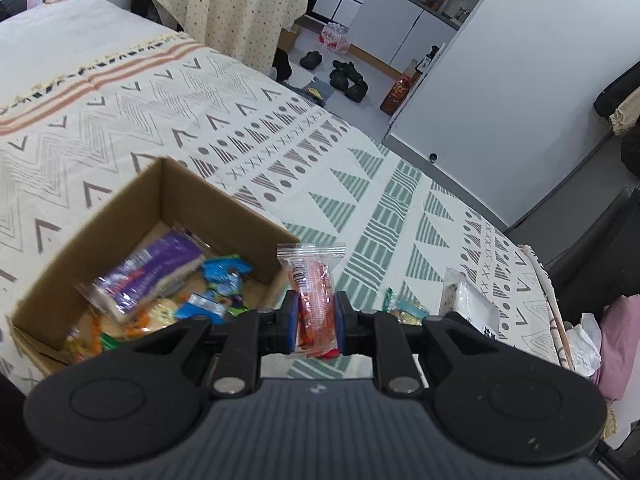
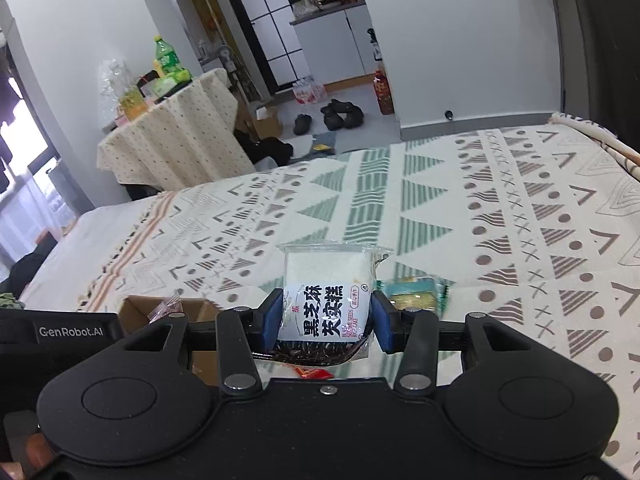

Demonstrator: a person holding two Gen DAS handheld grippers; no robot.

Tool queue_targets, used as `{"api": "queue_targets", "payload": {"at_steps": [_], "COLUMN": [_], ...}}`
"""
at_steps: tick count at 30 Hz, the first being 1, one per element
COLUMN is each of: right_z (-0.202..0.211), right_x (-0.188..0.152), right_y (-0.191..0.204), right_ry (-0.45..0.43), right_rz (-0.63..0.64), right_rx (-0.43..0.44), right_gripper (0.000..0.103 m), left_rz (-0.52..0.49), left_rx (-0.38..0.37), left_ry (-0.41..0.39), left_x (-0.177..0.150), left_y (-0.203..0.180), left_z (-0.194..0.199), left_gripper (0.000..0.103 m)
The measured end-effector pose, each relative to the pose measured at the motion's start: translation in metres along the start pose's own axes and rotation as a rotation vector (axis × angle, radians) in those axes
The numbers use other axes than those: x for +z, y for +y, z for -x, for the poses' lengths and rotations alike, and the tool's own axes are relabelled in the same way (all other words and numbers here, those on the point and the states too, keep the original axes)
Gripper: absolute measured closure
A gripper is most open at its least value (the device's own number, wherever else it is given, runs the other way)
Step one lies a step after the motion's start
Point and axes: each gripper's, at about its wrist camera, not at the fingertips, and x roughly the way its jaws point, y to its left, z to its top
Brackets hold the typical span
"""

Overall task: Organize snacks
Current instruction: 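Carry orange pack and white sesame pack over the box with both tools, then open left tool to drop orange pack while right tool drops sesame pack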

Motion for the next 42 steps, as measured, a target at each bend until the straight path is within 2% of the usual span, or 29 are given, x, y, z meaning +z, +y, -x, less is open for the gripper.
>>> {"api": "queue_targets", "payload": {"at_steps": [13, 21, 31, 40, 42], "right_z": [0.015, 0.017, 0.007, -0.012, -0.017], "right_x": [-0.005, -0.010, -0.016, -0.022, -0.023], "right_y": [0.035, 0.053, 0.064, 0.079, 0.083], "right_ry": [-0.048, -0.068, -0.054, -0.026, -0.022], "right_rz": [0.032, 0.045, 0.045, 0.061, 0.069], "right_rx": [0.064, 0.102, 0.130, 0.137, 0.139], "right_gripper": [0.058, 0.058, 0.058, 0.058, 0.058], "left_rz": [0.027, 0.053, 0.096, 0.109, 0.096], "left_rx": [0.039, 0.058, 0.068, 0.031, 0.029], "left_ry": [-0.065, -0.065, -0.027, 0.015, 0.017], "left_x": [0.018, 0.024, 0.029, 0.035, 0.039], "left_y": [0.039, 0.064, 0.093, 0.107, 0.107], "left_z": [0.036, 0.041, 0.024, -0.004, -0.010], "left_gripper": [0.086, 0.086, 0.085, 0.085, 0.079]}}
